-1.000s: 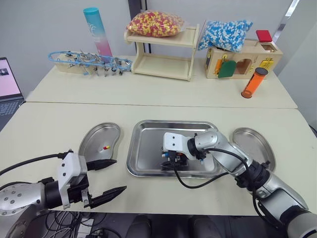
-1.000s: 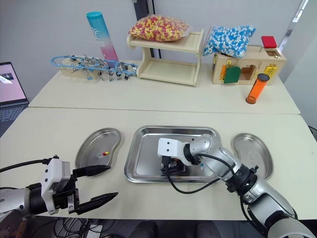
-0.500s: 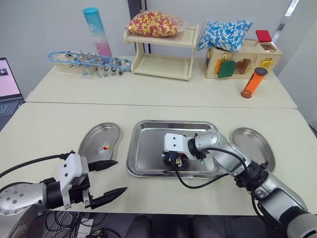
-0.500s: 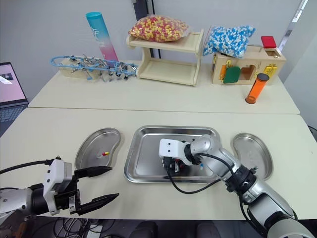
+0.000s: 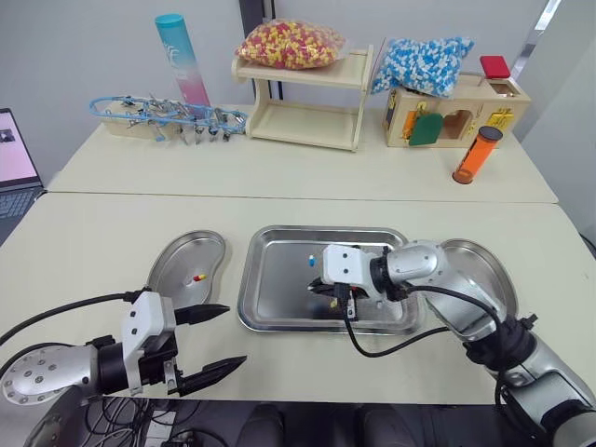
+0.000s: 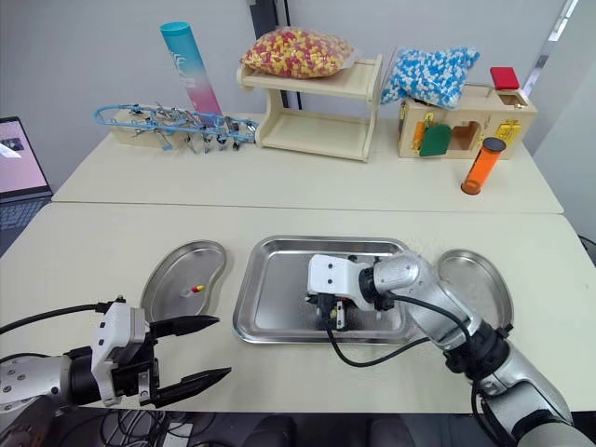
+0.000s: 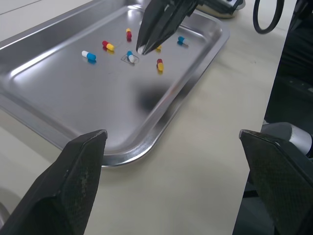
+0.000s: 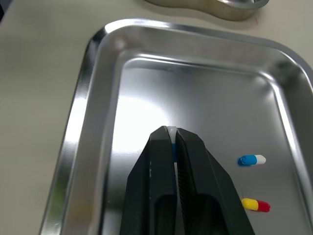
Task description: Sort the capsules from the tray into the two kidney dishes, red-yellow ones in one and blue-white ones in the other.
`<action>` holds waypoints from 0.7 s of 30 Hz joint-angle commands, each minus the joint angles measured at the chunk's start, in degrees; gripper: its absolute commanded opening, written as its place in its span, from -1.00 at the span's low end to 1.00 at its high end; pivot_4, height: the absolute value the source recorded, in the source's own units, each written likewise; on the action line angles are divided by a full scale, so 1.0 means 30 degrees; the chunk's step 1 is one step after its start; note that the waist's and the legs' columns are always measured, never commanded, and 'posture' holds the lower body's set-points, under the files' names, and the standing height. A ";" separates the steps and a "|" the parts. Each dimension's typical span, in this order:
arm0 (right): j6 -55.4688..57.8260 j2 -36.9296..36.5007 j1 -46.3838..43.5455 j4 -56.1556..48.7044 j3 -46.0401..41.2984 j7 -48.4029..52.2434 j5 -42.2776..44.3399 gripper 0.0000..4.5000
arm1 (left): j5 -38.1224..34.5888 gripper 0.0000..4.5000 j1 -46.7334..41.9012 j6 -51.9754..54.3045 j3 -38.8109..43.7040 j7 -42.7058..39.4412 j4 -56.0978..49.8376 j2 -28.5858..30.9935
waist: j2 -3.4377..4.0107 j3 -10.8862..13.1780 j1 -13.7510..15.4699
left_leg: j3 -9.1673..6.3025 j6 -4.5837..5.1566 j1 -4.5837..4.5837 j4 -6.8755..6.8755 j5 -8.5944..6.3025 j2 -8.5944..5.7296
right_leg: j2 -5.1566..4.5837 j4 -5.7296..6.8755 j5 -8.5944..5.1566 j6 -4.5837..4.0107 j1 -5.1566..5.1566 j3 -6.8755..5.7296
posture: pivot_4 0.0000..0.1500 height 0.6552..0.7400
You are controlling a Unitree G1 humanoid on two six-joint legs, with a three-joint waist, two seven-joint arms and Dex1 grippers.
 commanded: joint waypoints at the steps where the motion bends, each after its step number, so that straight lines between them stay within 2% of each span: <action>1: 0.1471 -0.1584 0.1110 -0.2648 -0.2857 0.0386 0.1805 -0.99 | -0.0211 1.00 -0.0287 -0.0390 -0.0527 0.0131 -0.0807 -0.0148 | -0.0004 -0.0002 0.0080 | 0.0000 0.0000 -0.0005 0.0001 0.0000 0.0000 | -0.0002 -0.0005 0.0000 0.0000 0.0000 -0.0004 | 1.00 1.00; 3: 0.3284 -0.3039 0.2935 -0.3966 -0.6697 0.0518 0.3357 -0.99 | -0.0287 1.00 -0.0551 -0.0528 -0.1077 0.0065 -0.0993 -0.0267 | 0.0006 0.0004 0.0005 | 0.0002 0.0001 -0.0006 0.0002 0.0000 0.0000 | -0.0003 -0.0008 0.0000 0.0000 0.0006 -0.0007 | 1.00 1.00; 5: 0.4069 -0.4324 0.4563 -0.4545 -0.9362 0.0590 0.4140 -0.99 | -0.0386 1.00 -0.0823 -0.0585 -0.1481 0.0069 -0.1125 -0.0339 | 0.0021 0.0011 0.0099 | 0.0001 0.0003 -0.0018 -0.0001 -0.0002 -0.0002 | -0.0002 -0.0009 -0.0001 0.0000 0.0010 -0.0008 | 1.00 1.00; 12: 0.2304 -0.7455 1.0841 -0.3332 -1.5107 0.0811 0.3868 -0.99 | -0.0784 1.00 -0.1685 -0.1335 -0.2259 0.0085 -0.1018 -0.0952 | 0.0019 0.0006 0.0045 | 0.0027 0.0006 -0.0014 0.0003 -0.0002 -0.0011 | -0.0016 -0.0009 -0.0001 0.0001 0.0014 0.0000 | 1.00 1.00; 16: 0.1114 -0.7361 1.3127 -0.1573 -1.6102 -0.0275 0.3087 -0.99 | -0.0112 1.00 -0.1766 -0.3406 -0.2714 -0.0679 0.0047 -0.1776 | 0.0022 0.0004 -0.0042 | 0.0071 0.0006 0.0024 0.0005 -0.0003 -0.0008 | -0.0016 -0.0007 0.0000 0.0001 0.0036 0.0032 | 1.00 1.00; 21: 0.0851 -0.6939 1.3106 -0.0003 -1.5183 -0.2126 0.2519 -0.99 | -0.0324 1.00 -0.2021 -0.4190 -0.3122 -0.0691 0.0123 -0.2382 | 0.0021 0.0004 0.0001 | 0.0071 0.0006 0.0028 0.0012 -0.0002 -0.0006 | -0.0016 -0.0004 0.0000 0.0002 0.0049 0.0032 | 1.00 1.00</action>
